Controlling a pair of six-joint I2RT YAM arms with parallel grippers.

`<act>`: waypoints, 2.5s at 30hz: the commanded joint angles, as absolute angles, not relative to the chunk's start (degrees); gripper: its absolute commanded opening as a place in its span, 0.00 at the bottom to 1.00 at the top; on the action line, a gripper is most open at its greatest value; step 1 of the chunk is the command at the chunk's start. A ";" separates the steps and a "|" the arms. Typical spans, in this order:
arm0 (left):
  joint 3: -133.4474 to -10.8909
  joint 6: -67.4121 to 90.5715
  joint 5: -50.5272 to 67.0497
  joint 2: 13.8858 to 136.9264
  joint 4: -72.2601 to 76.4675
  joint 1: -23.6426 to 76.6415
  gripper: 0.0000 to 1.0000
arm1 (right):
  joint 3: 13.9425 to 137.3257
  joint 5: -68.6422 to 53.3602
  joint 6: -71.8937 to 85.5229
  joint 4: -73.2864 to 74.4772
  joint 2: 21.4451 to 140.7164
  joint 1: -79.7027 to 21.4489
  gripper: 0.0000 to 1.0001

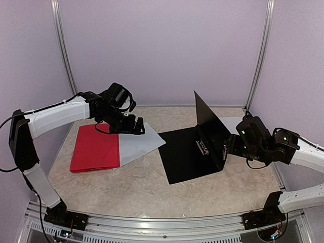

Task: Put the files into the folder
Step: Open the folder at the center of the board, then move the folder to the center of the board.

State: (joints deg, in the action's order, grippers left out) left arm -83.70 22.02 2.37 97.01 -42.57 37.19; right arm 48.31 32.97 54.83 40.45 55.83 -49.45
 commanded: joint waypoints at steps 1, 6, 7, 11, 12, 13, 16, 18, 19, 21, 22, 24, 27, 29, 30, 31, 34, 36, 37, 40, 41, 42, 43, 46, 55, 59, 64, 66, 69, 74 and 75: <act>-86.79 20.66 6.35 100.17 -37.92 40.35 0.99 | 49.24 35.08 53.60 44.41 52.60 -45.95 0.62; -94.50 19.43 8.86 106.90 -36.68 44.78 0.99 | 46.88 32.33 50.40 43.66 50.42 -39.24 0.63; -96.34 19.27 9.28 108.24 -36.88 45.61 0.99 | 46.48 31.62 49.49 43.50 50.36 -37.74 0.64; -102.84 19.65 9.57 114.15 -38.80 48.29 0.99 | 45.12 29.43 47.18 41.85 49.90 -32.60 0.66; -103.40 19.88 9.85 114.82 -38.80 48.67 0.99 | 44.55 28.03 46.39 40.86 49.84 -31.40 0.66; -103.61 20.05 9.99 115.50 -38.65 48.91 0.99 | 43.97 26.78 45.47 39.90 49.88 -29.37 0.66; -103.47 20.66 10.43 116.34 -38.50 49.21 0.99 | 41.74 22.35 42.90 37.10 51.00 -24.11 0.66; -103.09 20.74 10.34 116.53 -38.74 49.30 0.99 | 40.24 18.98 41.39 34.33 51.82 -20.44 0.66; -102.83 20.74 10.16 116.54 -38.83 49.31 0.99 | 39.37 17.20 40.52 33.08 52.18 -18.41 0.66; -102.03 20.74 9.60 116.39 -38.83 49.31 0.99 | 37.84 13.35 39.31 30.42 52.62 -14.45 0.66; -101.62 20.70 9.34 116.31 -38.72 49.31 0.99 | 36.97 11.33 38.71 29.14 52.83 -12.56 0.66; -100.48 20.59 9.07 115.83 -38.38 49.31 0.99 | 35.60 8.48 37.58 26.84 53.49 -9.17 0.66; -99.45 20.18 9.05 115.75 -38.04 49.31 0.99 | 33.85 5.22 36.27 23.82 55.17 -4.31 0.66; -99.25 20.04 9.26 116.28 -38.42 49.31 0.99 | 32.37 1.68 35.67 21.21 56.25 -1.04 0.66; -99.04 20.00 9.50 116.64 -38.67 49.31 0.99 | 31.53 0.32 35.56 20.19 56.87 0.35 0.66; -98.66 19.96 9.84 116.85 -38.62 49.31 0.99 | 31.14 -0.61 35.29 19.42 57.51 1.91 0.66; -97.15 20.18 10.08 117.28 -38.69 49.31 0.99 | 30.68 -1.03 34.77 18.41 58.87 2.97 0.65; -96.19 20.73 9.88 117.35 -39.22 49.31 0.99 | 30.47 -0.92 34.64 18.24 58.94 2.99 0.65; -95.37 21.19 9.83 117.25 -39.31 49.31 0.99 | 30.34 -0.71 34.52 18.20 58.75 2.99 0.65; -92.26 24.18 11.28 116.35 -38.12 48.65 0.99 | 30.57 1.42 33.81 18.71 59.12 2.99 0.65; -90.99 25.38 12.81 116.14 -37.35 48.22 0.99 | 30.66 1.63 33.57 18.61 59.53 2.99 0.65; -89.74 26.45 14.32 115.83 -36.25 47.94 0.99 | 30.67 1.58 33.40 18.33 60.03 2.99 0.65; -88.67 27.62 15.79 115.64 -35.18 47.64 0.99 | 30.61 1.60 33.32 17.89 60.56 2.98 0.65; -87.03 29.78 19.15 115.47 -32.83 46.96 0.99 | 30.33 1.52 33.02 16.54 62.50 2.99 0.64; -88.22 38.58 33.87 119.88 -22.03 43.37 0.94 | 29.02 1.42 32.61 16.33 60.60 2.99 0.64; -86.22 43.68 37.36 121.73 -15.55 41.32 0.83 | 28.60 1.27 32.36 16.65 59.12 2.99 0.63; -87.41 46.79 40.12 123.54 -10.70 40.77 0.59 | 27.68 0.18 32.00 16.07 59.87 2.99 0.61; -88.04 47.37 41.23 123.94 -9.41 40.91 0.46 | 27.65 0.14 31.65 16.02 59.92 2.99 0.61; -89.87 46.52 42.81 124.64 -9.78 41.29 0.29 | 28.49 0.11 30.64 16.85 59.28 2.99 0.61; -93.00 43.08 43.75 124.56 -14.52 42.19 0.00 | 31.14 -1.76 28.74 19.38 58.04 2.99 0.62; -93.05 42.53 43.24 123.70 -15.19 42.44 0.00 | 31.62 -2.33 28.36 19.60 57.67 2.92 0.62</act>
